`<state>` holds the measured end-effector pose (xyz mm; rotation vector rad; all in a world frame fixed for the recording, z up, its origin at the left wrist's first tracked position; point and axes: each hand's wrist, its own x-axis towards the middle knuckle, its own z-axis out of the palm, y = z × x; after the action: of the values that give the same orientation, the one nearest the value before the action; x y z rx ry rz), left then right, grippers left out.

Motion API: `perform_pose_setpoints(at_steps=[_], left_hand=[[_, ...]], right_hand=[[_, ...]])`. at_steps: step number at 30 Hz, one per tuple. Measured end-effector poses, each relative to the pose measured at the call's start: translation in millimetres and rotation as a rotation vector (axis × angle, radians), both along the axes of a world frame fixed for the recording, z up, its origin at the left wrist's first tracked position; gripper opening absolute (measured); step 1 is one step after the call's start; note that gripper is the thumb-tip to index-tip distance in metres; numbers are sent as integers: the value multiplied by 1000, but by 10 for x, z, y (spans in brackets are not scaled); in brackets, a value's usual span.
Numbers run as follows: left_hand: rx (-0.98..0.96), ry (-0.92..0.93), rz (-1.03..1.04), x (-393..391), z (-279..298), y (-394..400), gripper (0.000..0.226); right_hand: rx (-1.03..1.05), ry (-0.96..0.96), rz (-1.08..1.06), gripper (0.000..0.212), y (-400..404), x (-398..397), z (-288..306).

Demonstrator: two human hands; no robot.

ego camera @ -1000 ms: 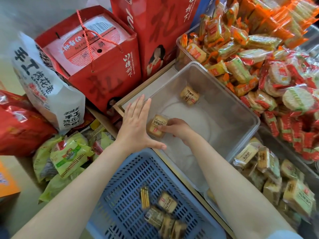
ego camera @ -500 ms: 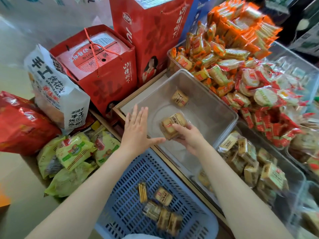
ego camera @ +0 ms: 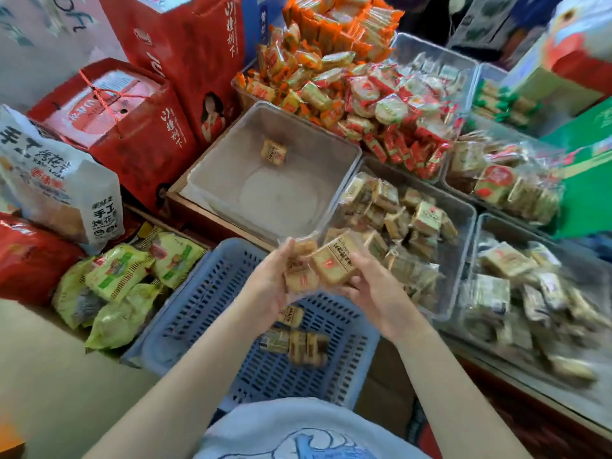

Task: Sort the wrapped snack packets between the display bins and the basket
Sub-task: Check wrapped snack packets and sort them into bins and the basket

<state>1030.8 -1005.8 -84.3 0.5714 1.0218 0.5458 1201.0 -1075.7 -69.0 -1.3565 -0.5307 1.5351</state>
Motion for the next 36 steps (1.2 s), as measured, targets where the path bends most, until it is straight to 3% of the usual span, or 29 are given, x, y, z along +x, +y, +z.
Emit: perform_pose_setpoints(at_steps=[5, 7, 11, 14, 17, 21, 27, 36], left_hand=[[55, 14, -144, -15, -192, -452, 52], [80, 33, -213, 10, -219, -593, 47], [149, 137, -358, 96, -241, -857, 32], [169, 189, -434, 155, -280, -1026, 41], [157, 191, -485, 205, -306, -1170, 42], [135, 189, -494, 263, -289, -1317, 41], [172, 206, -550, 334, -301, -1442, 22], [262, 261, -647, 479, -253, -1481, 19]], right_hand=[[-15, 126, -197, 47, -741, 220, -102], [-65, 76, -211, 35, -987, 280, -139], [-139, -17, -117, 33, -1356, 243, -166], [-211, -76, -146, 14, -1532, 142, -205], [-270, -149, -197, 22, -1647, 114, -273], [-293, -221, -210, 13, -1737, 160, -303], [-183, -330, -141, 6, -1842, 146, -342], [-142, -612, -153, 14, -1996, 266, -348]])
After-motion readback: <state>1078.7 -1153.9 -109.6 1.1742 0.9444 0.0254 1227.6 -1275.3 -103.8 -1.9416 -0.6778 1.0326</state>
